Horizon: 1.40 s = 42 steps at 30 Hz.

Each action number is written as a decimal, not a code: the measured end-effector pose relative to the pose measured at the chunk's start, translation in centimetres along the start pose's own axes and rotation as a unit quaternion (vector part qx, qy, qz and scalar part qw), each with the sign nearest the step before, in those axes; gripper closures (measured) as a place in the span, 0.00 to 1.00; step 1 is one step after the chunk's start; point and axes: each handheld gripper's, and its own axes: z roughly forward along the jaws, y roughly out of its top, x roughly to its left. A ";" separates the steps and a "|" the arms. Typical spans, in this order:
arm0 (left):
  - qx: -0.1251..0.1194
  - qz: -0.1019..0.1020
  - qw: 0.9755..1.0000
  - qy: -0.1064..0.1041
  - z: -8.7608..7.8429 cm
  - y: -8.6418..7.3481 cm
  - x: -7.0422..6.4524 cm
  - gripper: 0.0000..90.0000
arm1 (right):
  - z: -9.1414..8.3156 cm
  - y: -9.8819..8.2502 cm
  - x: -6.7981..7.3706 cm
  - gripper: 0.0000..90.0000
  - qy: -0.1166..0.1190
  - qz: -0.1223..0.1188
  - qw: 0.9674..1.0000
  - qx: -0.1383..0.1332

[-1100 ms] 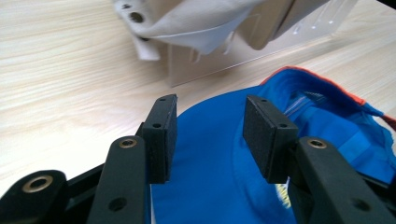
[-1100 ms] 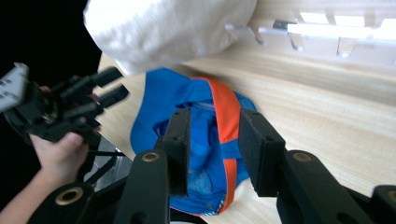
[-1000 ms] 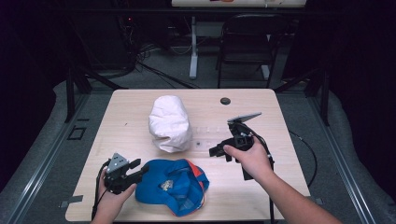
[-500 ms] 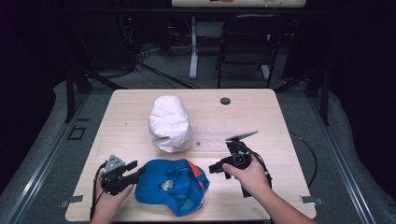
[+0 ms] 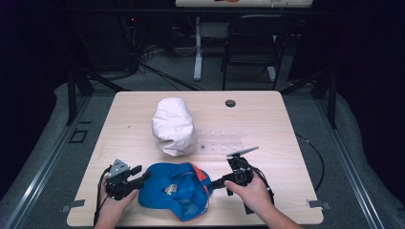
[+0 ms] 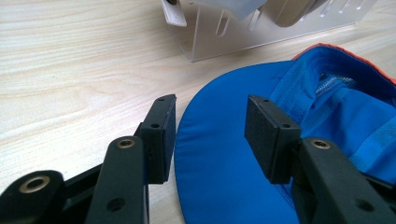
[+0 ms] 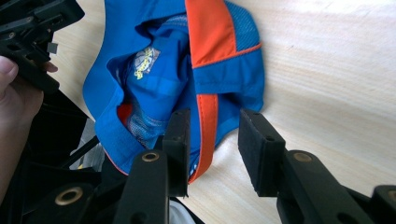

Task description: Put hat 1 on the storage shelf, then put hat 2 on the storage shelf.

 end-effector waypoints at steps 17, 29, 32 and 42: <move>0.002 0.002 1.000 0.009 -0.1 0.0 0.1 0.59 | 2.2 -1.0 -0.2 0.70 0.025 0.004 0.999 0.020; 0.000 0.002 1.000 0.007 -0.1 0.0 0.1 0.59 | 4.4 -1.4 -0.1 0.69 0.022 0.003 0.998 0.052; 0.004 0.004 1.000 0.008 -0.1 0.0 0.1 0.59 | 4.8 -1.5 -0.1 0.69 0.032 0.007 0.998 0.053; -0.003 0.001 1.000 0.009 -0.1 0.0 0.3 0.59 | 4.1 -1.1 0.3 0.83 0.072 0.029 0.996 0.053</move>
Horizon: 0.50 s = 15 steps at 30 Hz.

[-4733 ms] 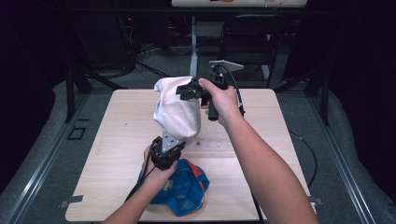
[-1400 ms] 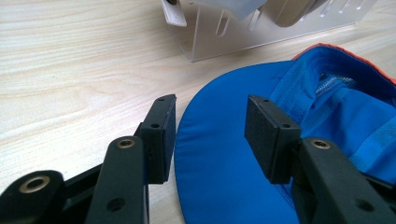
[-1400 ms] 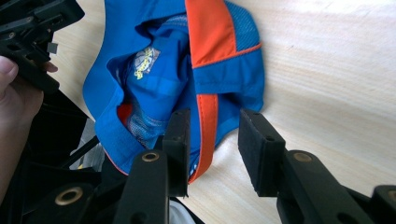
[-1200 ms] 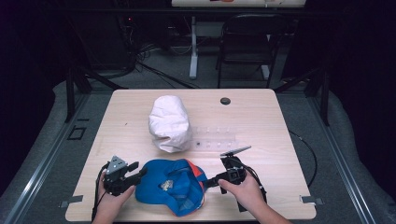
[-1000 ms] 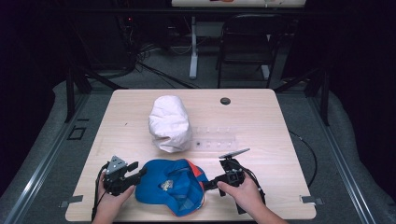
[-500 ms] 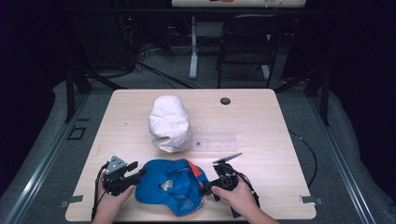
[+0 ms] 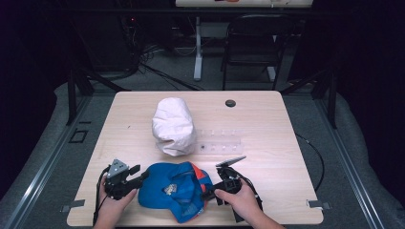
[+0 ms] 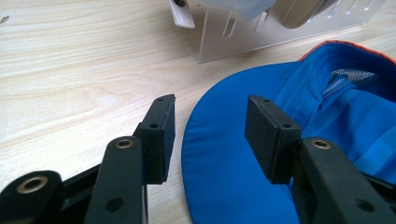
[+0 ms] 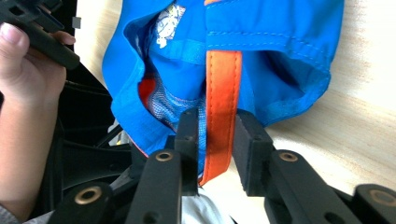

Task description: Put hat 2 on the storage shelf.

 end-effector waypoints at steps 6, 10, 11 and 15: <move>0.003 0.003 1.000 0.002 0.0 0.0 -0.1 0.59 | -0.3 0.2 0.0 0.86 0.015 0.024 0.999 -0.014; 0.000 0.001 1.000 0.000 0.0 0.0 0.0 0.59 | -0.9 0.5 -0.2 0.86 0.020 0.019 1.000 -0.012; 0.000 0.001 1.000 0.000 0.0 0.0 0.0 0.59 | -1.1 0.5 -0.2 0.86 0.019 0.019 1.000 -0.016; 0.005 0.005 1.000 0.001 0.0 0.0 0.0 0.59 | -1.9 0.9 -0.1 0.86 0.018 0.027 0.999 -0.027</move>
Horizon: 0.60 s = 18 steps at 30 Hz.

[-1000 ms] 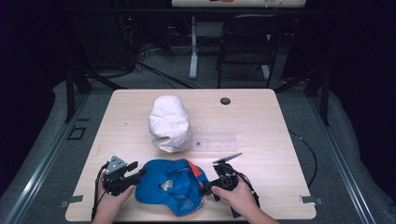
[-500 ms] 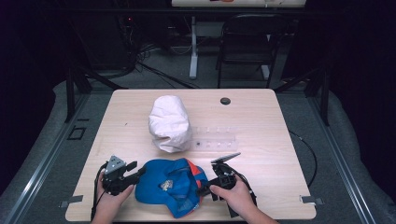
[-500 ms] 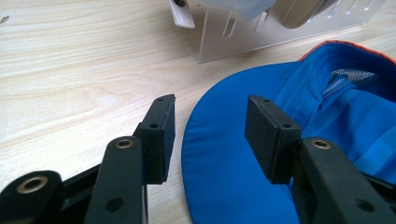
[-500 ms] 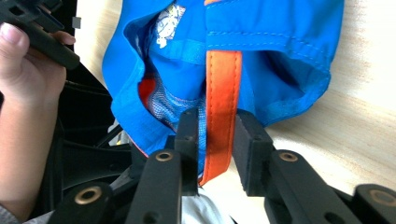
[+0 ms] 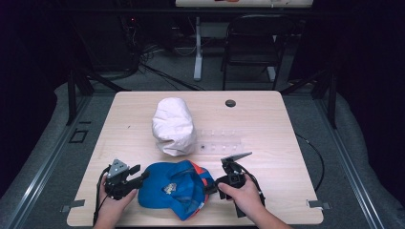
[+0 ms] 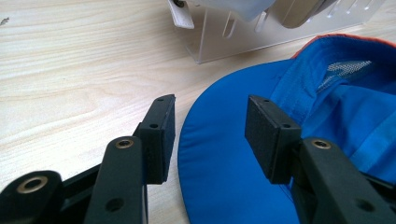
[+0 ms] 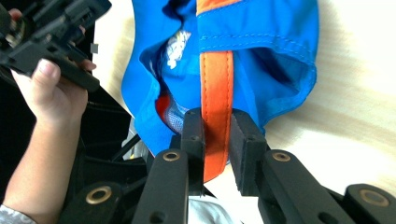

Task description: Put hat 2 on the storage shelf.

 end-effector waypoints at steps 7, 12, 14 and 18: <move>0.000 0.000 1.000 0.000 0.0 0.0 -0.1 0.59 | -1.7 0.8 0.4 0.86 -0.005 0.002 1.000 -0.021; 0.000 0.001 1.000 0.000 0.0 0.0 0.0 0.59 | -3.0 1.4 0.7 0.86 -0.018 0.013 0.999 -0.038; -0.001 0.001 1.000 0.000 0.0 0.0 0.0 0.59 | -3.7 1.6 0.6 0.86 -0.029 0.002 0.999 -0.035; 0.001 0.001 1.000 -0.001 0.0 0.0 0.0 0.59 | -5.0 2.0 0.5 0.86 -0.043 0.005 0.998 -0.042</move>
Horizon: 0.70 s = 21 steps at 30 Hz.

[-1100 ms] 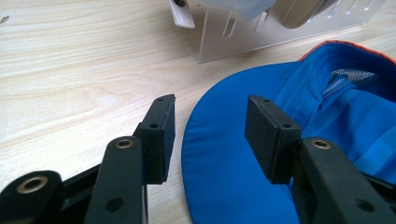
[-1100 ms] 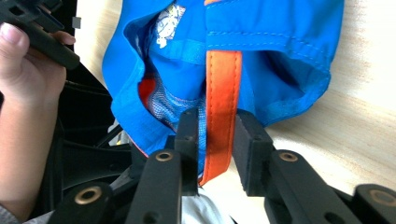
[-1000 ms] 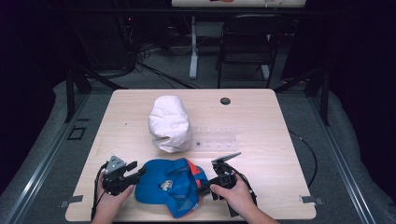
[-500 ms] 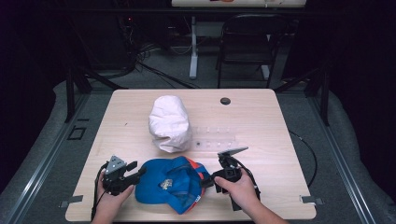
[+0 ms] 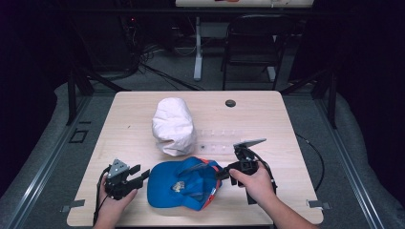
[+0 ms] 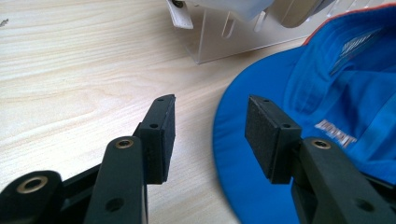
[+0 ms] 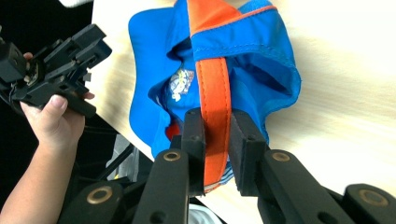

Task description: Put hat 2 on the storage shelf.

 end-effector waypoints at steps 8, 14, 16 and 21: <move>-0.003 0.001 1.000 0.000 0.2 -0.1 -0.1 0.59 | -1.9 0.6 -0.2 0.87 -0.004 0.007 1.000 -0.019; -0.003 -0.001 1.000 -0.001 0.2 -0.1 -0.2 0.59 | -3.1 1.0 0.5 0.87 0.004 0.003 1.000 -0.017; -0.003 -0.002 1.000 0.000 0.2 -0.1 -0.1 0.59 | -3.3 1.2 0.7 0.87 0.009 -0.004 1.000 -0.014; 0.001 -0.001 1.000 0.000 0.2 -0.1 0.0 0.59 | -3.7 1.6 1.5 0.87 0.033 0.005 0.999 -0.014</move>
